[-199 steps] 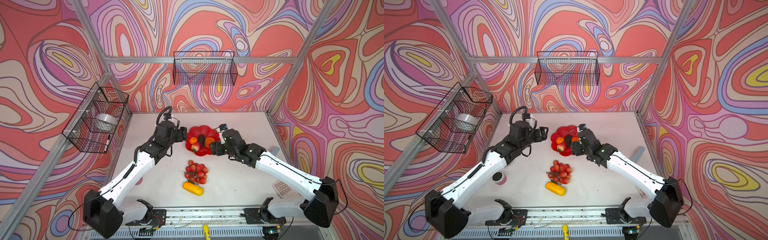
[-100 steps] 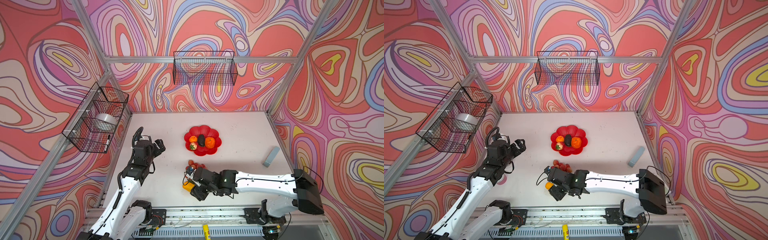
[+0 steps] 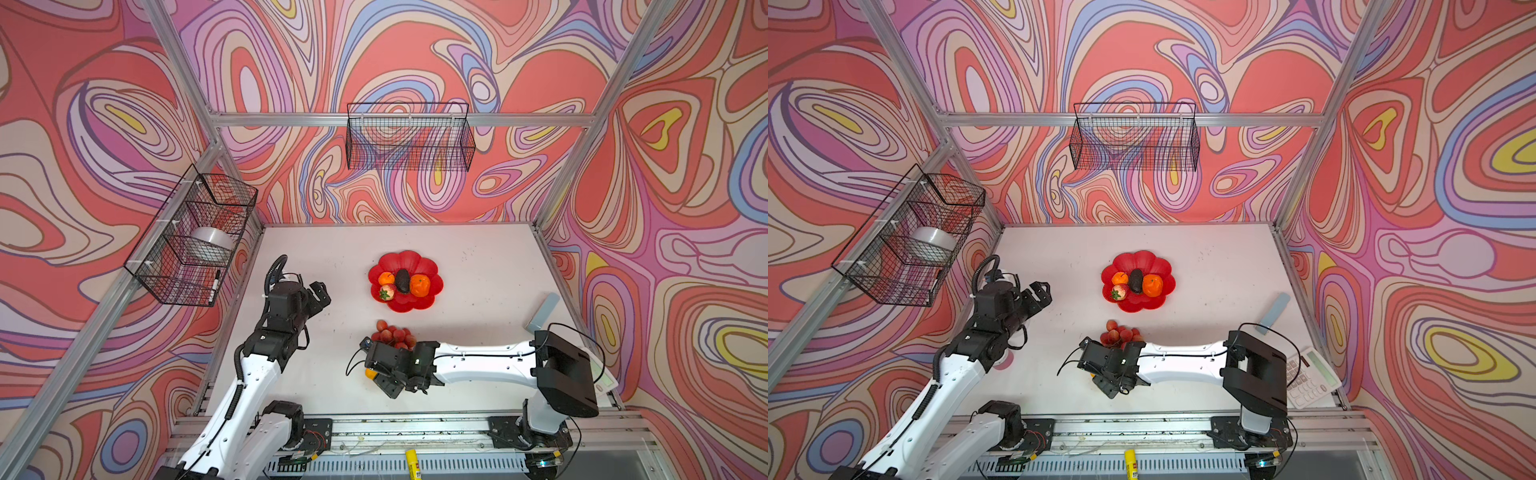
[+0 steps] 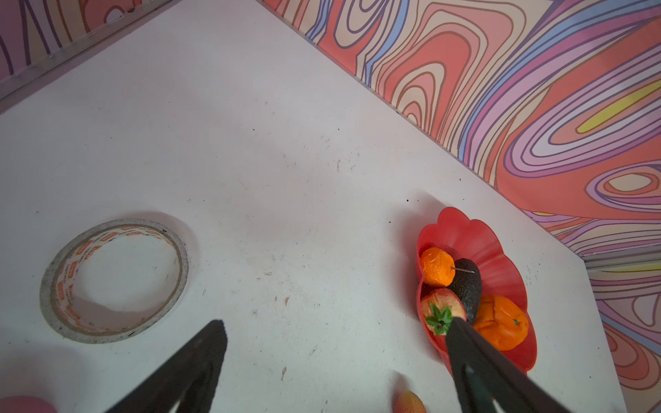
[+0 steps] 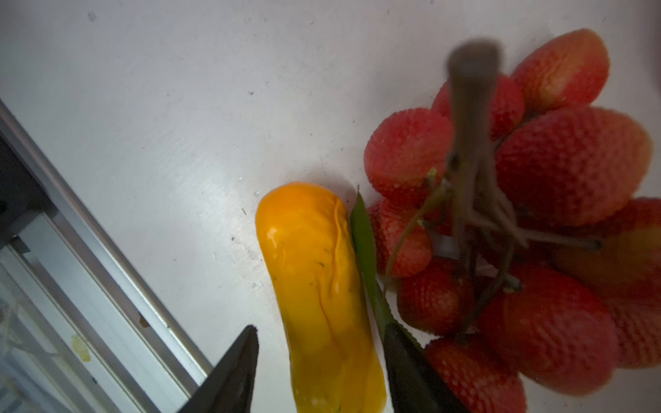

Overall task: Place and organize the fake fruits in the fruit bowl
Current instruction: 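Grasp the yellow mango with the right gripper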

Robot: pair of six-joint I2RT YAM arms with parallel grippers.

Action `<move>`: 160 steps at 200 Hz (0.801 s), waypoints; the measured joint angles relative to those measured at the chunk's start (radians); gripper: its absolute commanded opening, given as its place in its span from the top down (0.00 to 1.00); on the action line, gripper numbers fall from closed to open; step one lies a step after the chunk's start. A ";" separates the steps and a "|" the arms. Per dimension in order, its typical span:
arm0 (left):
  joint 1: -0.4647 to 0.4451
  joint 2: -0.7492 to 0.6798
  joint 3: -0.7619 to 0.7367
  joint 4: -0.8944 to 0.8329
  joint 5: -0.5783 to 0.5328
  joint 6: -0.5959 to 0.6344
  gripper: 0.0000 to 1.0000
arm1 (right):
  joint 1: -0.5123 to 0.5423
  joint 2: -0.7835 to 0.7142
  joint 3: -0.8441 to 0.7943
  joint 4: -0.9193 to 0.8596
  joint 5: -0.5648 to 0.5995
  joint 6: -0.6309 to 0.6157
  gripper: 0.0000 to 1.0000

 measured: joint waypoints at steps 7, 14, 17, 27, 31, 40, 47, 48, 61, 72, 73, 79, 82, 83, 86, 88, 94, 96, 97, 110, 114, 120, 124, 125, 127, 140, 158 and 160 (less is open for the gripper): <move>0.001 -0.001 0.001 -0.004 0.000 0.000 0.04 | 0.000 0.005 0.002 0.000 0.005 -0.002 0.42; 0.001 -0.001 0.001 -0.006 0.000 0.000 0.04 | 0.000 0.011 0.005 -0.001 0.009 -0.005 0.42; 0.001 -0.001 0.001 -0.006 0.000 0.000 0.04 | 0.000 0.013 0.006 -0.001 0.011 -0.006 0.42; 0.001 -0.002 0.001 -0.009 0.000 0.000 0.04 | 0.000 0.025 0.012 0.000 0.013 -0.010 0.42; 0.001 -0.001 0.001 -0.010 0.000 0.000 0.04 | 0.000 0.031 0.014 0.002 0.012 -0.010 0.42; 0.002 -0.002 0.001 -0.012 0.000 0.000 0.04 | 0.000 0.043 0.019 0.002 0.011 -0.013 0.42; 0.002 -0.001 0.001 -0.013 0.000 0.000 0.03 | 0.000 0.052 0.021 0.004 0.011 -0.014 0.42; 0.002 -0.002 0.001 -0.013 0.000 0.000 0.03 | 0.000 0.053 0.021 0.004 0.011 -0.014 0.42; 0.002 -0.002 0.001 -0.013 0.000 0.002 0.03 | 0.000 0.066 0.021 0.007 0.006 -0.016 0.43; 0.002 -0.001 0.001 -0.013 0.000 0.004 0.03 | 0.000 0.071 0.021 0.010 0.000 -0.016 0.43; 0.003 -0.002 0.001 -0.013 0.000 0.005 0.04 | 0.000 0.072 0.021 0.010 -0.001 -0.016 0.43; 0.003 -0.001 0.001 -0.014 0.000 0.006 0.03 | 0.000 0.072 0.021 0.012 -0.005 -0.016 0.44; 0.003 -0.002 0.001 -0.014 0.000 0.007 0.03 | 0.000 0.073 0.021 0.013 -0.006 -0.016 0.45; 0.003 -0.001 0.001 -0.014 0.000 0.007 0.03 | 0.000 0.073 0.021 0.013 -0.007 -0.016 0.45; 0.003 -0.001 0.001 -0.014 0.000 0.007 0.03 | 0.000 0.073 0.021 0.014 -0.008 -0.016 0.47; 0.003 -0.002 0.001 -0.014 0.000 0.008 0.03 | 0.000 0.073 0.021 0.015 -0.008 -0.016 0.48; 0.003 -0.002 0.001 -0.014 0.000 0.008 0.03 | 0.000 0.073 0.022 0.016 -0.010 -0.015 0.52; 0.003 -0.001 0.001 -0.014 0.000 0.008 0.03 | 0.000 0.073 0.022 0.017 -0.011 -0.013 0.53; 0.003 -0.001 0.001 -0.014 0.000 0.008 0.03 | 0.000 0.074 0.022 0.017 -0.011 -0.013 0.53; 0.003 -0.002 0.001 -0.014 0.000 0.008 0.03 | 0.000 0.074 0.023 0.023 -0.016 -0.007 0.60; 0.003 -0.002 0.001 -0.014 0.000 0.008 0.03 | 0.000 0.074 0.023 0.024 -0.017 -0.008 0.62; 0.003 -0.002 0.001 -0.015 0.001 0.008 0.03 | 0.000 0.074 0.023 0.026 -0.019 -0.006 0.66; 0.003 -0.002 0.001 -0.015 0.001 0.008 0.03 | 0.000 0.074 0.023 0.029 -0.021 -0.001 0.67; 0.003 -0.002 0.001 -0.015 0.001 0.007 0.03 | 0.000 0.074 0.023 0.029 -0.020 -0.003 0.68; 0.003 -0.002 0.001 -0.015 0.001 0.008 0.03 | 0.000 0.074 0.023 0.030 -0.022 0.000 0.68; 0.006 -0.002 0.001 -0.015 0.001 0.008 0.03 | 0.000 0.074 0.023 0.038 -0.026 0.007 0.71; 0.008 -0.003 0.001 -0.016 0.001 0.008 0.03 | 0.000 0.068 0.023 0.045 -0.027 0.016 0.74; 0.008 -0.003 0.001 -0.016 0.001 0.008 0.03 | 0.000 0.068 0.023 0.045 -0.027 0.018 0.74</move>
